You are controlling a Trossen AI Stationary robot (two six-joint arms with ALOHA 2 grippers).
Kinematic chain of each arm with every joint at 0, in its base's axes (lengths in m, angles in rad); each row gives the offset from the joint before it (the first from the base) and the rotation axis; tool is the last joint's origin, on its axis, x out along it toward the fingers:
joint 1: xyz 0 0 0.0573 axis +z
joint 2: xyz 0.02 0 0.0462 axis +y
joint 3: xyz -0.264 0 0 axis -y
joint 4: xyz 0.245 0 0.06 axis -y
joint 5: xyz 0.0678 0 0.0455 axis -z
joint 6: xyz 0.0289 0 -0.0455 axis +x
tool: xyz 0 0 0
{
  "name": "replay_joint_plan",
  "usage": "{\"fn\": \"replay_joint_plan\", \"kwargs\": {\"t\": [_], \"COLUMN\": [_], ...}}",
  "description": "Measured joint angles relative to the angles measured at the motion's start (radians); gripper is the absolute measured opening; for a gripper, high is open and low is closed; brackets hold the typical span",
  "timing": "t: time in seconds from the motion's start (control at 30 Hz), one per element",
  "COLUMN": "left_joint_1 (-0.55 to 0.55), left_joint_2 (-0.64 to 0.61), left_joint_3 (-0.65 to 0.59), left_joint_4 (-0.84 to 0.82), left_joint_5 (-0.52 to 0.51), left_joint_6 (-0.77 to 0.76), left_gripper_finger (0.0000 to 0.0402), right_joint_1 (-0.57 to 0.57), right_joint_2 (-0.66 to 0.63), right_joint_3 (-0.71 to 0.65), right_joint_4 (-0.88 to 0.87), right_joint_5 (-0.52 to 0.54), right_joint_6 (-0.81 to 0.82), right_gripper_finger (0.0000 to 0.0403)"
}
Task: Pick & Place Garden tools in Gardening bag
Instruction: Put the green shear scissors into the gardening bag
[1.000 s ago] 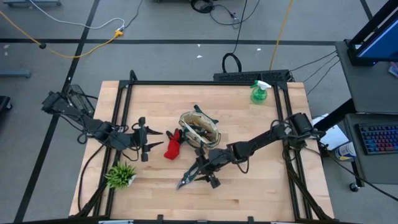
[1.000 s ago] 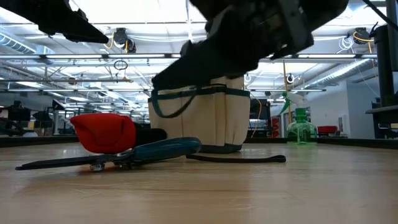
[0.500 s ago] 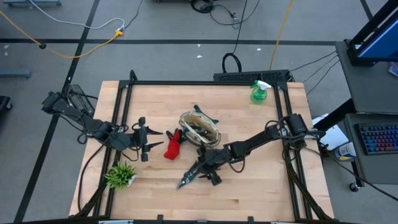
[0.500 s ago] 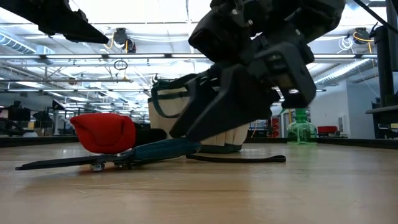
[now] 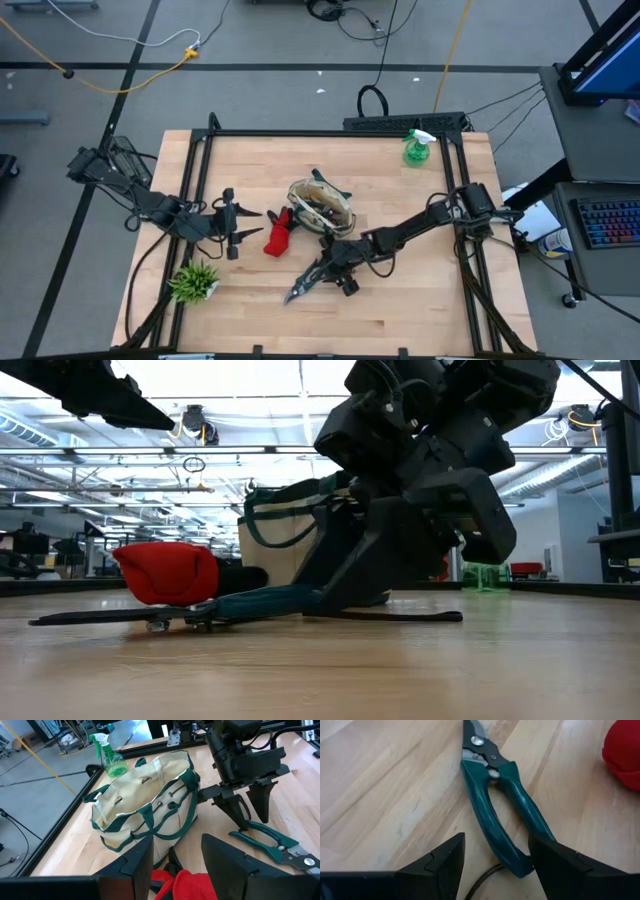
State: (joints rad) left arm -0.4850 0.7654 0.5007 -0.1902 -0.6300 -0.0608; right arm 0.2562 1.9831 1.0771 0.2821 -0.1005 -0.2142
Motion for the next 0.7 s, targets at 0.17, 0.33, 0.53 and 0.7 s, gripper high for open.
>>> {"fn": "replay_joint_plan", "kwargs": {"t": [0.17,0.33,0.53,0.7], "left_joint_1": [0.0,0.0,0.0,0.0], "left_joint_2": [0.0,0.0,0.0,0.0], "left_joint_3": [0.0,0.0,0.0,0.0], "left_joint_4": [0.0,0.0,0.0,0.0], "left_joint_5": [0.0,0.0,0.0,0.0], "left_joint_6": [0.0,0.0,0.0,0.0], "left_gripper_finger": [0.0172,0.0172,0.0172,0.0172], "right_joint_1": [0.0,0.001,0.029,0.05], "right_joint_2": [0.0,-0.001,-0.001,-0.001], "right_joint_3": [-0.008,-0.008,-0.009,-0.01], "right_joint_4": [0.003,0.001,0.001,0.001], "right_joint_5": [0.0,-0.004,-0.023,0.049], "right_joint_6": [0.0,0.015,-0.006,-0.002], "right_gripper_finger": [0.0205,0.0173,0.0136,0.0106]}}
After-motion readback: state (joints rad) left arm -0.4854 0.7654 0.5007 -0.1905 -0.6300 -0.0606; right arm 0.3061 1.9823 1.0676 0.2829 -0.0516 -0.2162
